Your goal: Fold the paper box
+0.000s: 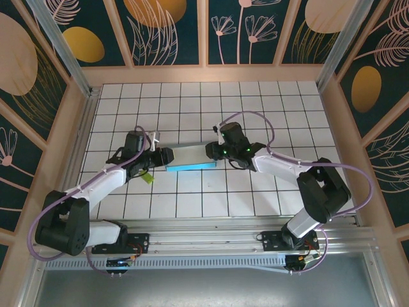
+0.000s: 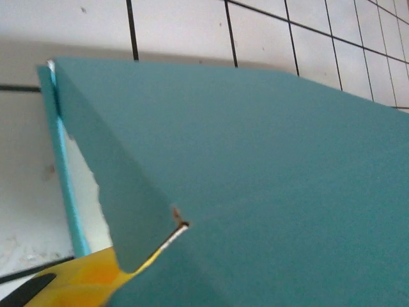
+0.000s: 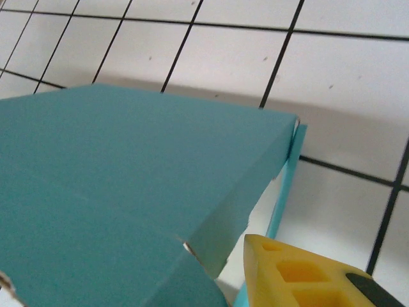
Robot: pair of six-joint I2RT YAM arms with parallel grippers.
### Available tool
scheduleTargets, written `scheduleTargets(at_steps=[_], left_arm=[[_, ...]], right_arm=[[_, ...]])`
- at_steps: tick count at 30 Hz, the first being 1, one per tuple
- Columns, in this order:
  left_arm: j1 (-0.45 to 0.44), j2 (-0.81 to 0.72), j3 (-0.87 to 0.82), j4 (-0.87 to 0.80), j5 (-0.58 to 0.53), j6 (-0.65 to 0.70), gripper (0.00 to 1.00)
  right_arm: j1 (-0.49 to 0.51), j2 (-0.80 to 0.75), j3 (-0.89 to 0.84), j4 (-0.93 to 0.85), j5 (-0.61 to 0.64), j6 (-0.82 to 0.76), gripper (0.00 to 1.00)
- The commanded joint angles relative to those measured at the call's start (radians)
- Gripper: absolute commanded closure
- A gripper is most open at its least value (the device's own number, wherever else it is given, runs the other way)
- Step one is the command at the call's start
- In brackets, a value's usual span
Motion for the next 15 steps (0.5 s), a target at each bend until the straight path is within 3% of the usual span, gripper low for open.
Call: scheduleTargets(at_steps=[1, 7, 15], left_arm=[[-0.009, -0.046, -0.027, 0.025, 0.023, -0.037, 0.57], [-0.023, -0.092, -0.08, 0.044, 0.033, -0.057, 0.57], [-0.036, -0.232, -0.142, 0.051, 0.045, -0.113, 0.57]], right_arm=[[0.02, -0.045, -0.032, 0.034, -0.001, 0.027, 0.66], [0.036, -0.082, -0.096, 0.066, 0.011, 0.051, 0.65], [0.066, -0.178, -0.14, 0.052, 0.032, 0.087, 0.49]])
